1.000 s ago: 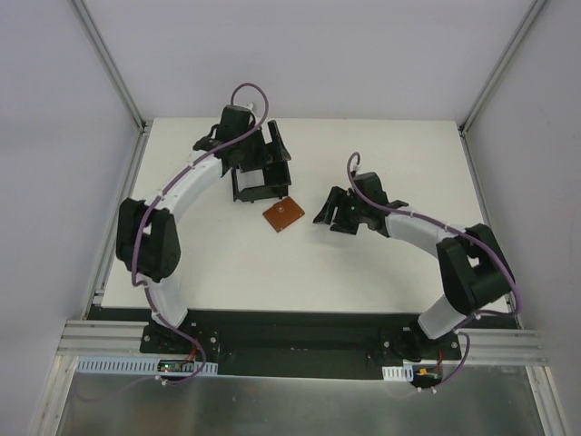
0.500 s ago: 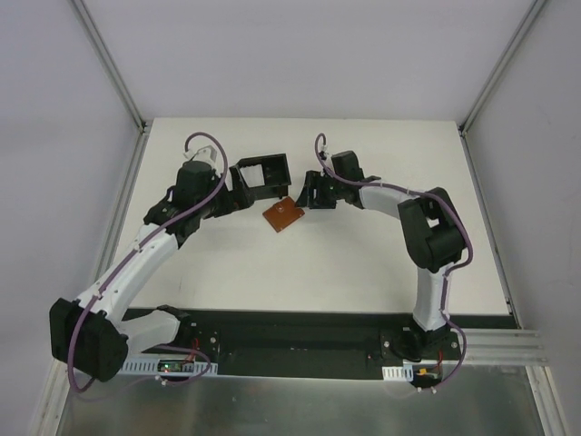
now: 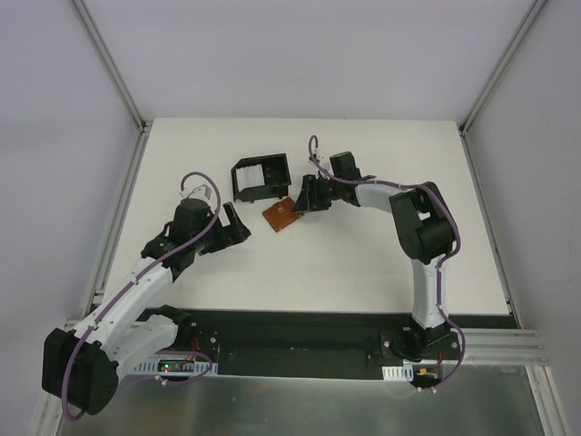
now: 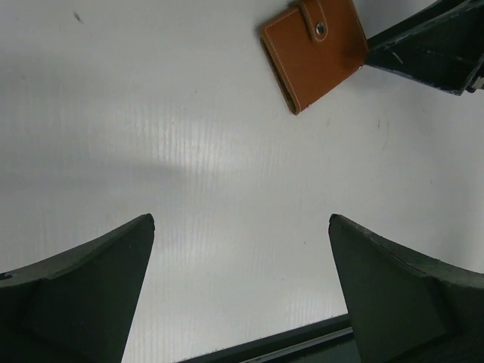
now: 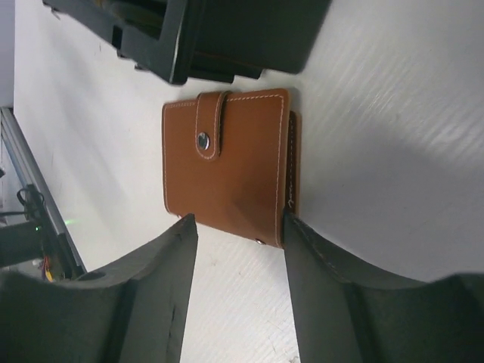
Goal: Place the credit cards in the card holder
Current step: Move the card holder to the center of the board.
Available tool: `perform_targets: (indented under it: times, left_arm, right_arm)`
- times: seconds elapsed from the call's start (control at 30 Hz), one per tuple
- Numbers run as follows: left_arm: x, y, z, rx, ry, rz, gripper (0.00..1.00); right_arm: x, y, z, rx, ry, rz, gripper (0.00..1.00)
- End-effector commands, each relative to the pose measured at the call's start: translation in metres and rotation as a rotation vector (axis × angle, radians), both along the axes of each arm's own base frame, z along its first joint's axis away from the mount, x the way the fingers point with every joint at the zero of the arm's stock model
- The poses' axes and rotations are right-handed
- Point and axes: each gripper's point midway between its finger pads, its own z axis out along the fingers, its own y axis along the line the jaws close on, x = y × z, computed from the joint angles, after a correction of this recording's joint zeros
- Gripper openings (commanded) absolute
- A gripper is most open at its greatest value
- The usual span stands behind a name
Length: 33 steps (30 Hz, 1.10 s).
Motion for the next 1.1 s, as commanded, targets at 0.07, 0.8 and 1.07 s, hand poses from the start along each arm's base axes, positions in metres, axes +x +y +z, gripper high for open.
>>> perform_targets:
  times: [0.07, 0.8, 1.07]
  left_arm:
    - [-0.003, -0.008, -0.011, -0.048, 0.025, -0.019, 0.97]
    - [-0.005, -0.010, -0.033, -0.057, 0.081, -0.014, 0.97]
    - [-0.002, -0.018, -0.032, -0.084, 0.082, -0.037, 0.96]
  right_arm:
    - [-0.031, 0.013, 0.009, 0.077, -0.007, 0.102, 0.31]
    - [-0.085, 0.001, 0.055, 0.035, -0.076, -0.156, 0.32]
    - [-0.006, -0.005, 0.042, 0.004, -0.056, -0.103, 0.47]
